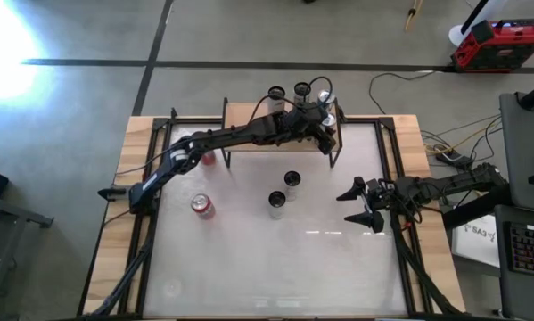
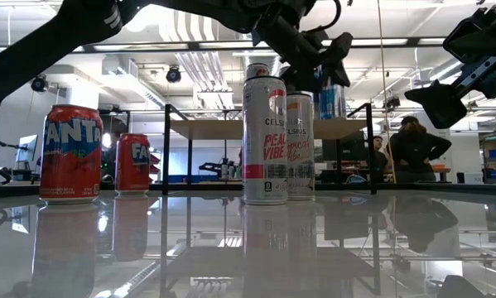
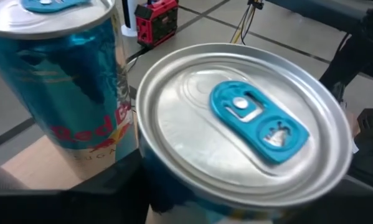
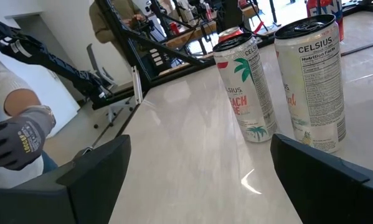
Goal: Place canned beverage on shelf
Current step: Put the blue soda can on the shelf aligned with the other blue soda can
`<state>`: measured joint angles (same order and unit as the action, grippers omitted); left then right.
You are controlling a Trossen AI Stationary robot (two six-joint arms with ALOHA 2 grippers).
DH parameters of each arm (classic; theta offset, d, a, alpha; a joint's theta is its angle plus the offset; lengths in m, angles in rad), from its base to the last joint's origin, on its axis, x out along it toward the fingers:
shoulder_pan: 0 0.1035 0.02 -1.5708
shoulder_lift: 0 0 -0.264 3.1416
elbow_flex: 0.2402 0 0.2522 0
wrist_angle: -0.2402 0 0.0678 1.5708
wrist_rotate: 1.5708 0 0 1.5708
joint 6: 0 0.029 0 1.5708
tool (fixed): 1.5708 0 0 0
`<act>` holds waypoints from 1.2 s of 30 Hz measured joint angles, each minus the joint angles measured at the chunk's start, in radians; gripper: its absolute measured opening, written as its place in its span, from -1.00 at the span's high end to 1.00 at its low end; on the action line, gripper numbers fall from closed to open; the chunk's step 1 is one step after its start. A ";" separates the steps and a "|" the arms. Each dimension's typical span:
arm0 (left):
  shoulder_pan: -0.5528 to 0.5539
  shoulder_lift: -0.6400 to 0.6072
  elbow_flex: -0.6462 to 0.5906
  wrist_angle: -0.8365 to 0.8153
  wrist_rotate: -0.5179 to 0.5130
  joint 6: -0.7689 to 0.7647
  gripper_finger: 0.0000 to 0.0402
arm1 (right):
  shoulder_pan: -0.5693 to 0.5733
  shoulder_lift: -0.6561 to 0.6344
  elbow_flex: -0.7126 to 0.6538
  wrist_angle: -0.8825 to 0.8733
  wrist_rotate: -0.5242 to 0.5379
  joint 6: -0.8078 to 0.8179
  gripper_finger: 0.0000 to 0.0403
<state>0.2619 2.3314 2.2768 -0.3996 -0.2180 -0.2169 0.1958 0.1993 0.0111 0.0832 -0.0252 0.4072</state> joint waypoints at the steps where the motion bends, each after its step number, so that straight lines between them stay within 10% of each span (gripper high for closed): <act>1: -0.002 0.000 0.000 0.000 0.000 -0.001 -0.13 | 0.000 0.000 0.000 0.000 0.000 0.000 -0.84; 36: -0.075 0.004 0.032 -0.046 -0.364 -0.249 -0.17 | 0.000 0.000 0.000 0.000 0.000 0.000 -0.84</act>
<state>0.1871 2.3352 2.3085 -0.4455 -0.5817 -0.4655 0.1959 0.1997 0.0111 0.0831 -0.0250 0.4072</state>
